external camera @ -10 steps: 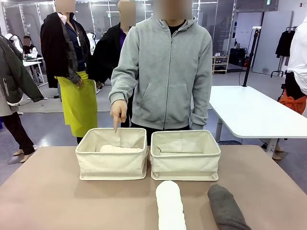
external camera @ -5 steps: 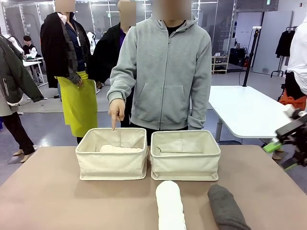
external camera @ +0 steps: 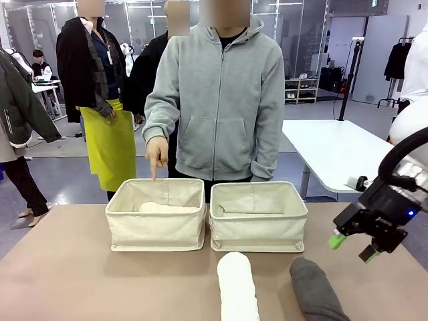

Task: Divide the towels into two baskets.
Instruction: Pick up one hotel-folded towel from the bottom of the table and place it in the Fabric basket indicated by the person.

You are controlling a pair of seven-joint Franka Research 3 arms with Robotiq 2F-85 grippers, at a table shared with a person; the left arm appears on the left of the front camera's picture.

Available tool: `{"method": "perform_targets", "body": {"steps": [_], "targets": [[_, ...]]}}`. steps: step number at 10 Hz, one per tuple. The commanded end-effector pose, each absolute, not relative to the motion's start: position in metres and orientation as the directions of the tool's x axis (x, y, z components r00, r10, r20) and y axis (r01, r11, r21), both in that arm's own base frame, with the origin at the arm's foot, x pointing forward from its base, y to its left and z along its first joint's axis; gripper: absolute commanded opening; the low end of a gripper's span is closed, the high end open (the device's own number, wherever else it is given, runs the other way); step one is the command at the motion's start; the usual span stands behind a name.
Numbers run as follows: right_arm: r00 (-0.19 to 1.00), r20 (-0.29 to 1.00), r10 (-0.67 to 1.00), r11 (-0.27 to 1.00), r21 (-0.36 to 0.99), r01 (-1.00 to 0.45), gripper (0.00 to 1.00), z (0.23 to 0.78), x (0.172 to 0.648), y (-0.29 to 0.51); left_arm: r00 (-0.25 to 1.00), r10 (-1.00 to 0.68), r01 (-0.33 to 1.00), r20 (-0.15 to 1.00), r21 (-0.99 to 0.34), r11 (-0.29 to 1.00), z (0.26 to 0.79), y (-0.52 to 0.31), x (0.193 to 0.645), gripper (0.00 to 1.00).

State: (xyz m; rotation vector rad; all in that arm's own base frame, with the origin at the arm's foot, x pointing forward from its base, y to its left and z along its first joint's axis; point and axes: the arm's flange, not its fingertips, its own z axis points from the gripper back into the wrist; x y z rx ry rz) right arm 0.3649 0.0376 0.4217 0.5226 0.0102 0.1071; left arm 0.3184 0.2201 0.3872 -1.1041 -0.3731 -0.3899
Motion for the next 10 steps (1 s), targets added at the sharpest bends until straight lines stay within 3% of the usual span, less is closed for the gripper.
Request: {"method": "perform_targets", "body": {"steps": [1,10], "targets": [[0.999,0.006,0.046,0.907,0.419,-0.045,1.00,0.404,0.364,0.061,0.873,-0.122,0.479,0.473,-0.781,0.401,0.391,0.222,0.315,1.00],[0.991,0.009,0.133,0.971,0.202,-0.132,1.00,0.345,0.351,0.119,0.873,-0.122,0.479,0.473,-0.781,0.401,0.391,0.222,0.315,1.00]]}}
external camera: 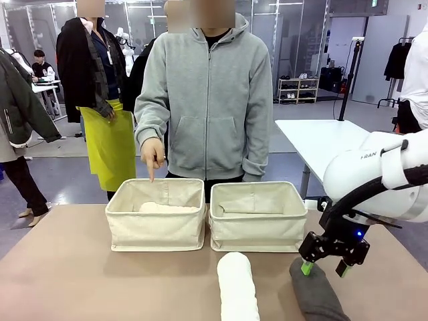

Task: Divide the towels into two baskets.
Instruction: Pick up one hotel-folded towel from the bottom of the table and place it in the Fabric basket indicated by the person.

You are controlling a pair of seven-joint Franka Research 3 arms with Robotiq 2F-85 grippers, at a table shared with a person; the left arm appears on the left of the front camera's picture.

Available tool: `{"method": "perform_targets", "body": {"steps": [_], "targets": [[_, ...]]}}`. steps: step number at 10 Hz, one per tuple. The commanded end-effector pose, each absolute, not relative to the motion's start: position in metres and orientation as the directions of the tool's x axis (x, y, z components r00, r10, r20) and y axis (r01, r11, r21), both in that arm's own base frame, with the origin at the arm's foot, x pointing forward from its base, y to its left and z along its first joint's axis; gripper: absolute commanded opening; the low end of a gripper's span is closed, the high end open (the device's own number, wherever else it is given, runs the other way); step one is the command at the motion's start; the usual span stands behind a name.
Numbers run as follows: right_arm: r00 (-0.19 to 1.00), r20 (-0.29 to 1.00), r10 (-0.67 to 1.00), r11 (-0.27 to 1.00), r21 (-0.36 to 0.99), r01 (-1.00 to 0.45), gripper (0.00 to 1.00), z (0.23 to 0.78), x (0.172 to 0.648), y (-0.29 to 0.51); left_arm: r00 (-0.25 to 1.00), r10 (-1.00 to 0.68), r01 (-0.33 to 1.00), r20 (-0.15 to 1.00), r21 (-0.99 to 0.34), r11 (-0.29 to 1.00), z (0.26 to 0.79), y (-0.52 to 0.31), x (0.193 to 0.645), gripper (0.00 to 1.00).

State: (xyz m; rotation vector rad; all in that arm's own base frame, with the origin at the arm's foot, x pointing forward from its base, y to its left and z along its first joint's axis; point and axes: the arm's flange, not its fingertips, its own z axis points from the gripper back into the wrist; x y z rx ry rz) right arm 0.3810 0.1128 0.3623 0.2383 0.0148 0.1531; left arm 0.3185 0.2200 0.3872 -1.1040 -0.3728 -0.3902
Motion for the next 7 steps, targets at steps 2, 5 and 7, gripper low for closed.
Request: {"method": "perform_targets", "body": {"steps": [2,5,7], "targets": [[0.988,-0.002,0.153,0.963,0.222,-0.149,1.00,0.332,0.349,0.131,0.873,-0.122,0.479,0.473,-0.781,0.401,0.391,0.222,0.315,1.00],[0.984,-0.044,0.175,0.968,0.192,-0.164,1.00,0.312,0.347,0.138,0.873,-0.122,0.479,0.473,-0.781,0.401,0.391,0.222,0.315,1.00],[0.977,-0.066,0.204,0.965,0.184,-0.189,1.00,0.303,0.344,0.142,0.873,-0.122,0.479,0.473,-0.781,0.401,0.391,0.222,0.315,1.00]]}}
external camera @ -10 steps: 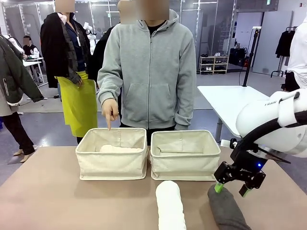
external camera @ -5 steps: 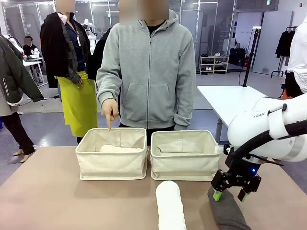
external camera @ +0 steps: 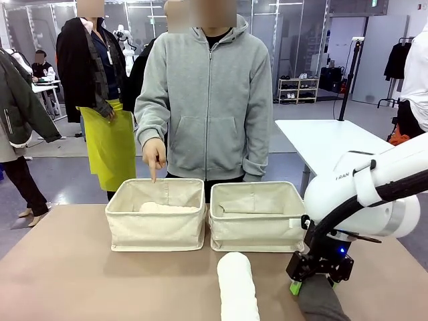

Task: Divide the towels into two baskets.
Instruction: Pick up one hotel-folded towel from the bottom of the table and place it in the Fabric basket indicated by the person.

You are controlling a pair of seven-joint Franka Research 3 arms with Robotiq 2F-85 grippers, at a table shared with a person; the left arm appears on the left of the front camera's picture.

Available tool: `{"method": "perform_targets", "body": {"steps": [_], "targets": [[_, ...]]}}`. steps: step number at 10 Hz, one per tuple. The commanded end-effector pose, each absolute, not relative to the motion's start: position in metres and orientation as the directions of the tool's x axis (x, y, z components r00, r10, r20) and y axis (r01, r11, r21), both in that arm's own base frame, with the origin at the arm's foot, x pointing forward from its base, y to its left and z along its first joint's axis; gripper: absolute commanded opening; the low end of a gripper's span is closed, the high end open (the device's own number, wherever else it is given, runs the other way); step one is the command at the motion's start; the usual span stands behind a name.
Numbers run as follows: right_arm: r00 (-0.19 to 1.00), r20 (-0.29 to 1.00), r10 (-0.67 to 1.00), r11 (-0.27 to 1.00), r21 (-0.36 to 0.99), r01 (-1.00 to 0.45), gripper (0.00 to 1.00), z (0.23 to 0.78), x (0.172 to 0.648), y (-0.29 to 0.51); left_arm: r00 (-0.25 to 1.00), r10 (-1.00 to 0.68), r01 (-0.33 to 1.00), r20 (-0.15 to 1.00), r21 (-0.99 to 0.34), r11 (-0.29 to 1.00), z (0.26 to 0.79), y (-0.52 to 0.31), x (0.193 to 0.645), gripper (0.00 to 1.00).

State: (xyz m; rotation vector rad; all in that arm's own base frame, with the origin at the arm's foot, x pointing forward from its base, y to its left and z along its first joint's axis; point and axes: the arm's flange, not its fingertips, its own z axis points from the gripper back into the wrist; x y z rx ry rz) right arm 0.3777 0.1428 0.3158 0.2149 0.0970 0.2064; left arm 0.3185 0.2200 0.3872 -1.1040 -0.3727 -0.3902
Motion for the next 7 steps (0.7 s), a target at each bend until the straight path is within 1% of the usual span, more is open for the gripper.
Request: {"method": "perform_targets", "body": {"steps": [1,2,3,4,5,6,7], "targets": [[0.973,-0.070,0.219,0.962,0.181,-0.203,0.98,0.302,0.342,0.142,0.873,-0.122,0.479,0.473,-0.781,0.401,0.391,0.222,0.315,1.00],[0.971,-0.073,0.226,0.962,0.176,-0.210,0.84,0.303,0.342,0.141,0.873,-0.122,0.479,0.473,-0.781,0.401,0.391,0.222,0.315,1.00],[0.971,-0.074,0.228,0.962,0.174,-0.212,0.78,0.304,0.342,0.140,0.873,-0.122,0.479,0.473,-0.781,0.401,0.391,0.222,0.315,1.00],[0.971,-0.076,0.228,0.962,0.173,-0.212,0.64,0.306,0.342,0.139,0.873,-0.122,0.479,0.473,-0.781,0.401,0.391,0.222,0.315,1.00],[0.970,-0.076,0.229,0.962,0.171,-0.213,0.58,0.307,0.342,0.139,0.873,-0.122,0.479,0.473,-0.781,0.401,0.391,0.222,0.315,1.00],[0.970,-0.072,0.231,0.961,0.172,-0.216,0.66,0.309,0.343,0.139,0.873,-0.122,0.479,0.473,-0.781,0.401,0.391,0.222,0.315,1.00],[0.970,-0.069,0.231,0.961,0.174,-0.217,0.38,0.313,0.344,0.138,0.873,-0.122,0.479,0.473,-0.781,0.401,0.391,0.222,0.315,1.00]]}}
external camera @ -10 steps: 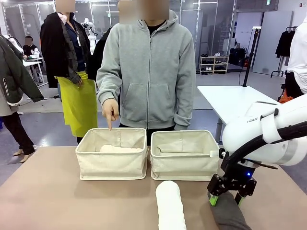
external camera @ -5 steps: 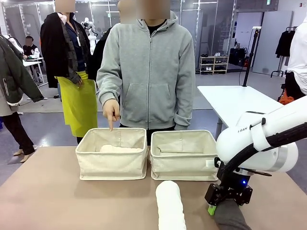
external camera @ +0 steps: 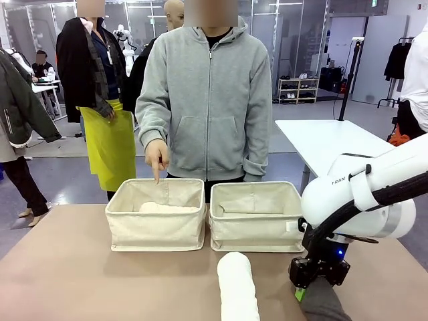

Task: Divide the towels into two baskets.
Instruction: Pick up one hotel-folded towel from the bottom of the table and place it in the Fabric basket indicated by the person.

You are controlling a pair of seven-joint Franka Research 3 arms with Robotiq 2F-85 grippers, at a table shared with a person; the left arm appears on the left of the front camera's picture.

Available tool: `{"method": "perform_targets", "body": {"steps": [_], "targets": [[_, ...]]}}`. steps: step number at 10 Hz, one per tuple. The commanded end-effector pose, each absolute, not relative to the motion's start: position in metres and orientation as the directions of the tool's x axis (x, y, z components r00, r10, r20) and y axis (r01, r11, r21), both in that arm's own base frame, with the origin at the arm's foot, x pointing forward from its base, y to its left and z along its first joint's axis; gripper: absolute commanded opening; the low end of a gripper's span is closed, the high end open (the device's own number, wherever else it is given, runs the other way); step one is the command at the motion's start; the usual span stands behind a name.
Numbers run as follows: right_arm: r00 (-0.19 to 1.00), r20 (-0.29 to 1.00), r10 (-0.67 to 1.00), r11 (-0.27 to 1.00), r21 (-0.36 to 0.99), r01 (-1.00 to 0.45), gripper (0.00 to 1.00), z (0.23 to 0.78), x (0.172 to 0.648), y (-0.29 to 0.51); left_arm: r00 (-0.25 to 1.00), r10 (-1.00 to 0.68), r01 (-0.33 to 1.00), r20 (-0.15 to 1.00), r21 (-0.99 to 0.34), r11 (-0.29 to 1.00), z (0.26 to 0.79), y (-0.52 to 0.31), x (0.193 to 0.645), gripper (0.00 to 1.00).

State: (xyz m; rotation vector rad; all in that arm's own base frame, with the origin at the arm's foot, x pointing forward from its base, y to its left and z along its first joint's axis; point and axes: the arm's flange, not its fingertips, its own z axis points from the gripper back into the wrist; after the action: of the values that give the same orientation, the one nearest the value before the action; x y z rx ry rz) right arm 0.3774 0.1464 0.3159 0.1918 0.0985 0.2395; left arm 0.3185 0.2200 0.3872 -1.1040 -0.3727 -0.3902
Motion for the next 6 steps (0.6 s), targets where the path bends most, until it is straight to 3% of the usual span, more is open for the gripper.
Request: {"method": "perform_targets", "body": {"steps": [1,4,6], "targets": [[0.967,-0.064,0.246,0.957,0.176,-0.232,0.55,0.321,0.345,0.138,0.873,-0.122,0.479,0.473,-0.781,0.401,0.391,0.222,0.315,1.00],[0.913,0.049,0.406,0.901,0.146,-0.409,0.55,0.396,0.356,0.139,0.873,-0.122,0.479,0.473,-0.781,0.401,0.391,0.222,0.315,1.00],[0.737,0.111,0.667,0.733,0.082,-0.675,0.55,0.445,0.359,0.148,0.873,-0.122,0.479,0.473,-0.781,0.401,0.391,0.222,0.315,1.00]]}}
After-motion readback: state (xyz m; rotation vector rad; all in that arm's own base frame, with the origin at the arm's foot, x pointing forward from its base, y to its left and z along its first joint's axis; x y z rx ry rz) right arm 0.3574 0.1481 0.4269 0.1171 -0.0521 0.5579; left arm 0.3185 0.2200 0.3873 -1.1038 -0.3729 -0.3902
